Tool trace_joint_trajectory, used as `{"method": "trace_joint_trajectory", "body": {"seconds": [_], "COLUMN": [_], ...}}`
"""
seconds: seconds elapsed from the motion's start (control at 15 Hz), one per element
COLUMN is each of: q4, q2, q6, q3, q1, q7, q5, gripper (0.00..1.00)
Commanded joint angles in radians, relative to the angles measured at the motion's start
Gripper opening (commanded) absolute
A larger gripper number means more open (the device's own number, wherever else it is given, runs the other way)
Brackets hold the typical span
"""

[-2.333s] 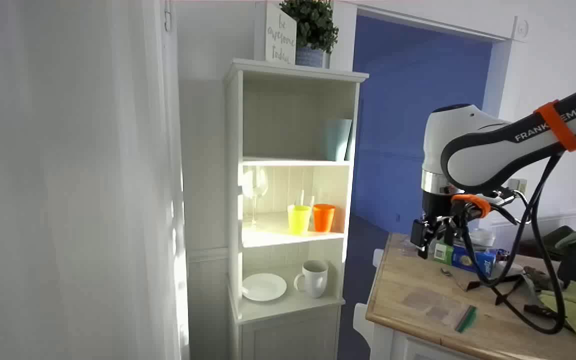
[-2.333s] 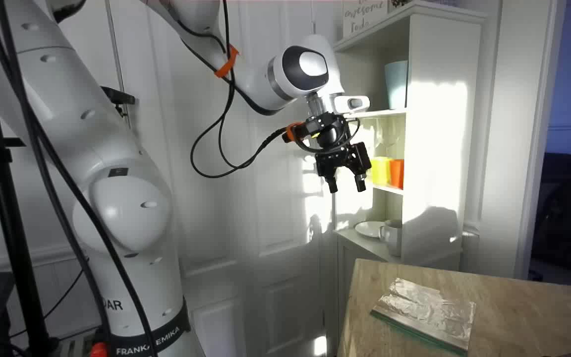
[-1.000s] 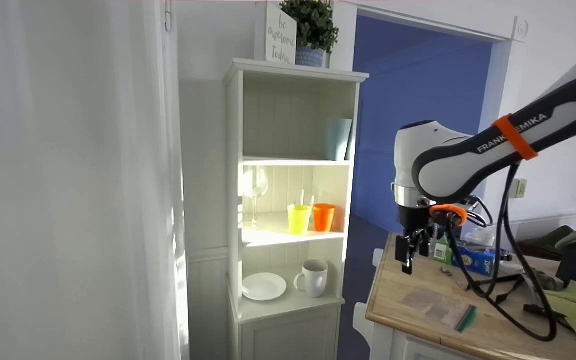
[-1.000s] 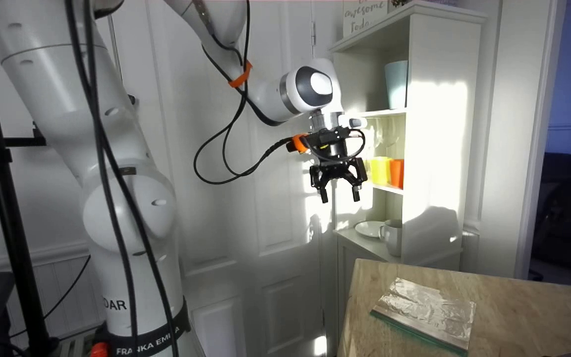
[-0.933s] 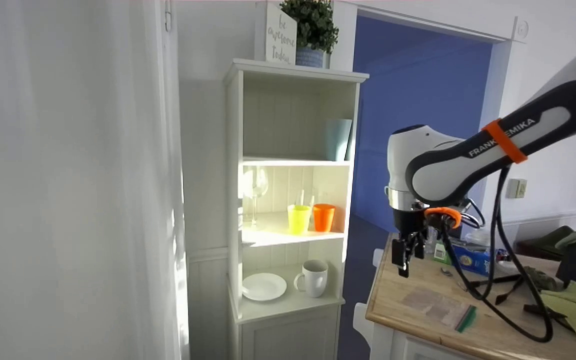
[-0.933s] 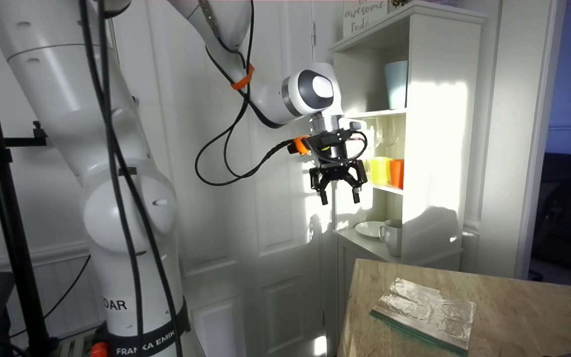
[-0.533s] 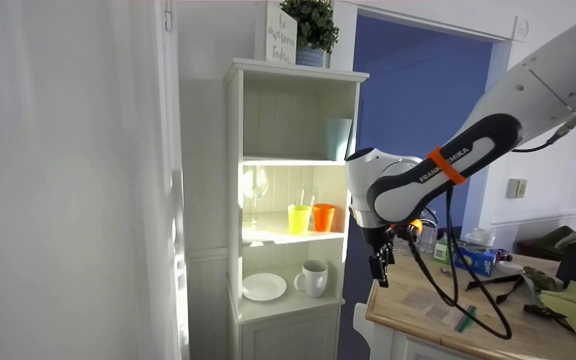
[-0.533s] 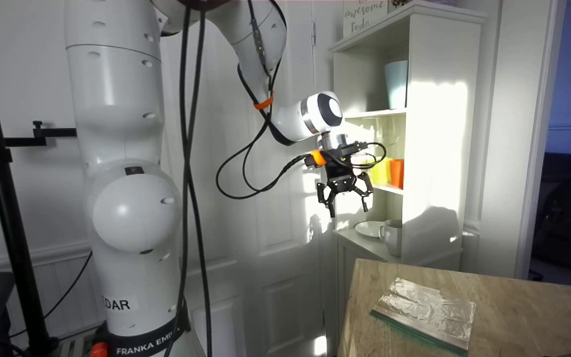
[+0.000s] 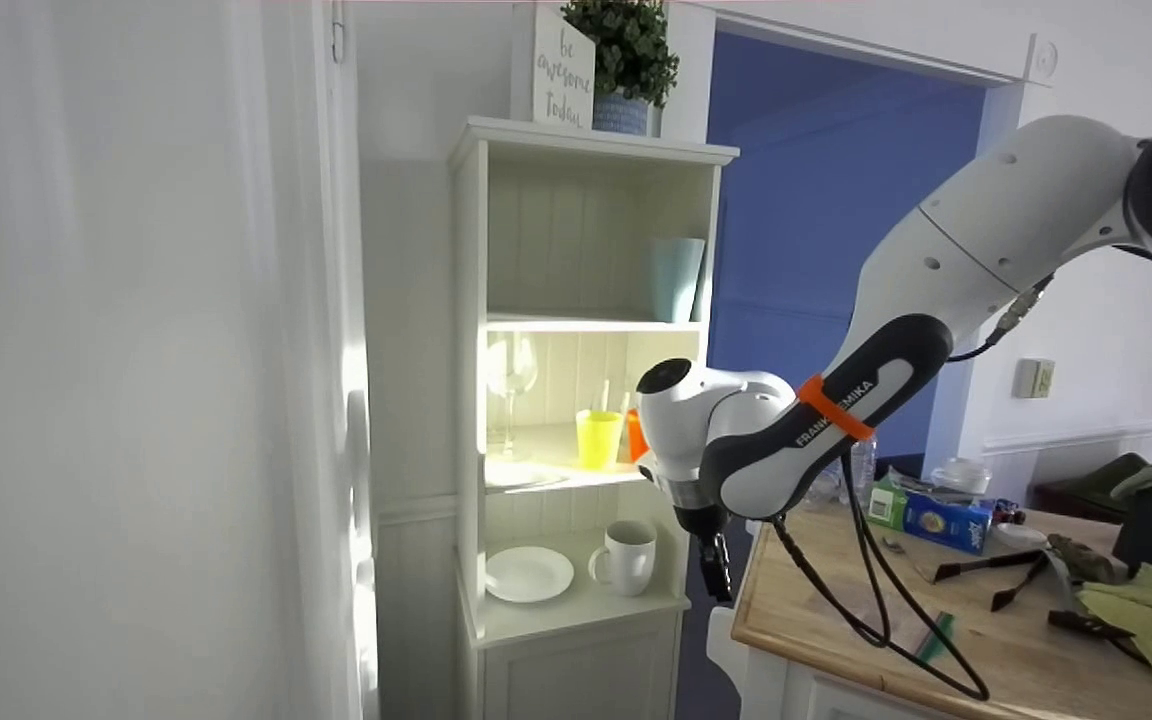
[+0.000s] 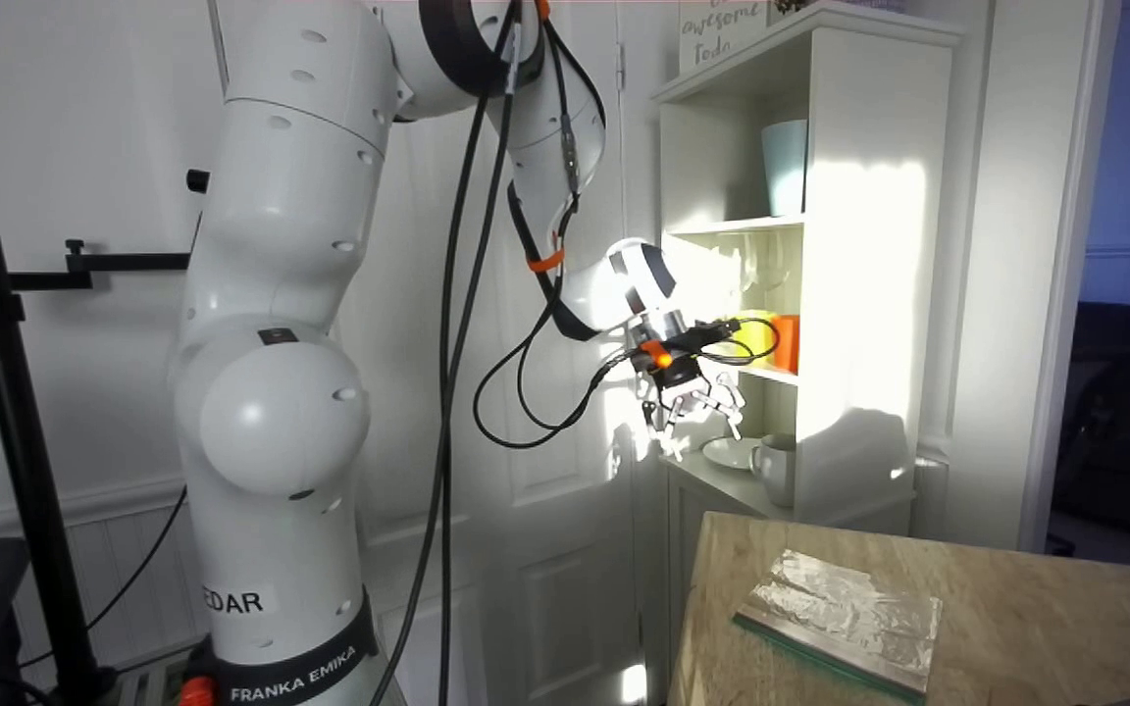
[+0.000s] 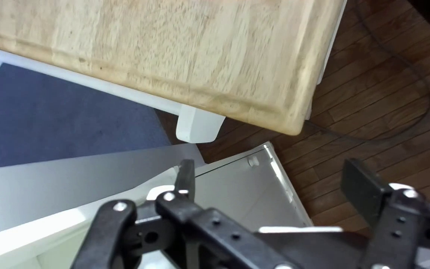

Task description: Put the mug on top of the table

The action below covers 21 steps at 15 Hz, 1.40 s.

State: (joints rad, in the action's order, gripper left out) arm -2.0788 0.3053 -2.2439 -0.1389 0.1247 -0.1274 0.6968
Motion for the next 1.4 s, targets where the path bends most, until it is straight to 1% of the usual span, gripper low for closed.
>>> {"method": "trace_joint_trajectory", "body": {"seconds": [0.0,0.33,0.4,0.53,0.6,0.73,1.0,1.33], "q4": [0.001,0.001,0.011,0.033,0.039,0.053,0.073,0.103], "q2": [0.003,-0.002,0.014,0.047,0.061,0.086,0.140,0.217], "q6": [0.000,0.001,-0.031,-0.120,-0.174,-0.274,-0.415,-0.573], "q3": [0.014,0.017,0.011,0.022,0.029,0.062,0.089,0.131], "q1": [0.013,0.013,0.000,-0.012,-0.022,-0.023,-0.044,-0.020], "q7": [-0.004,-0.004,-0.048,-0.082,-0.099,-0.111,-0.183,-0.204], "q5": [-0.006,-0.006,-0.018,0.012,0.009,0.065,0.056,0.127], "gripper": [1.00,1.00,1.00,1.00,1.00,1.00,1.00,1.00]}}
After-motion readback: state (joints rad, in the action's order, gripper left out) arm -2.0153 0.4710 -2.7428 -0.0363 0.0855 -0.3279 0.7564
